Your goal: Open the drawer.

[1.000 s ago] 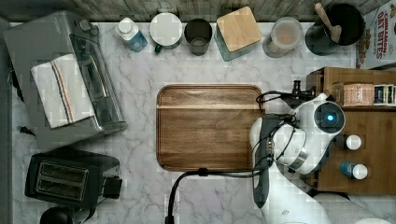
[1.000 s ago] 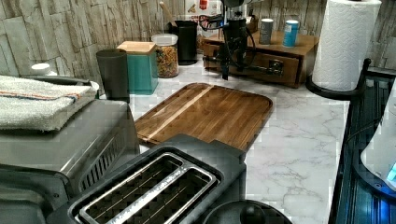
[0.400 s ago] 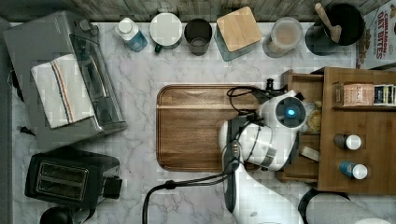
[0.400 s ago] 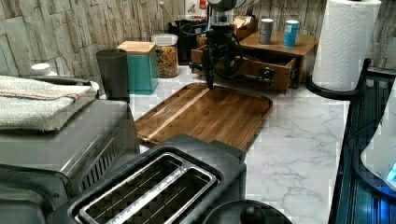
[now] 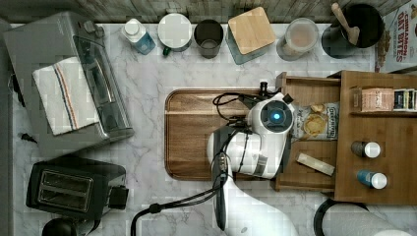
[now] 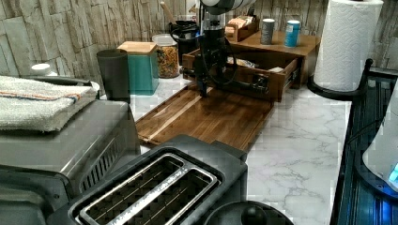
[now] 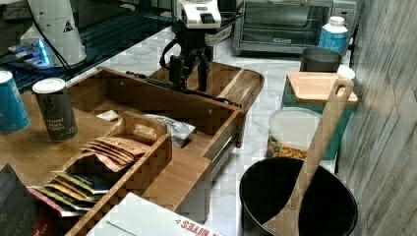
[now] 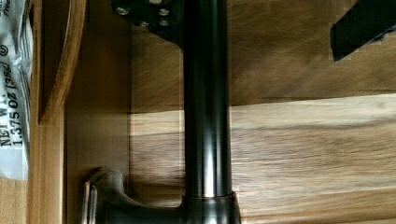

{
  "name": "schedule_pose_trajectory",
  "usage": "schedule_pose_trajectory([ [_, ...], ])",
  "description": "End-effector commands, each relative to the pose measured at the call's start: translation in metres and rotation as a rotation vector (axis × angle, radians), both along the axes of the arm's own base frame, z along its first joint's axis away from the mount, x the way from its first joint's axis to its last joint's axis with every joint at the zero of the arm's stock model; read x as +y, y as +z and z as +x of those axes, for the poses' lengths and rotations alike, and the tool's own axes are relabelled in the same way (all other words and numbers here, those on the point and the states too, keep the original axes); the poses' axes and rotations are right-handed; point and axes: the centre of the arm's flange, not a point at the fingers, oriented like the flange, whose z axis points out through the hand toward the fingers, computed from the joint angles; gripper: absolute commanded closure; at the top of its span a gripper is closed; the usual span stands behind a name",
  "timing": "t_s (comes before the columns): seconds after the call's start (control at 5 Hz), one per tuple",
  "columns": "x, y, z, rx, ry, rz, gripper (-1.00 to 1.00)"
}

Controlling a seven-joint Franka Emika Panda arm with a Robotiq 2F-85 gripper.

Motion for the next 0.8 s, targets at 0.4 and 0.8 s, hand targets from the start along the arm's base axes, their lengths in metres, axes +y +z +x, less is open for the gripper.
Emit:
schedule_pose_trajectory([
  [0.4,0.1283,0.0137,-0.0096,-0.030,0.114,0.009,-1.00],
  [0.8,0.1283,0.0138,-0.0095,-0.030,0.115,0.009,-1.00],
])
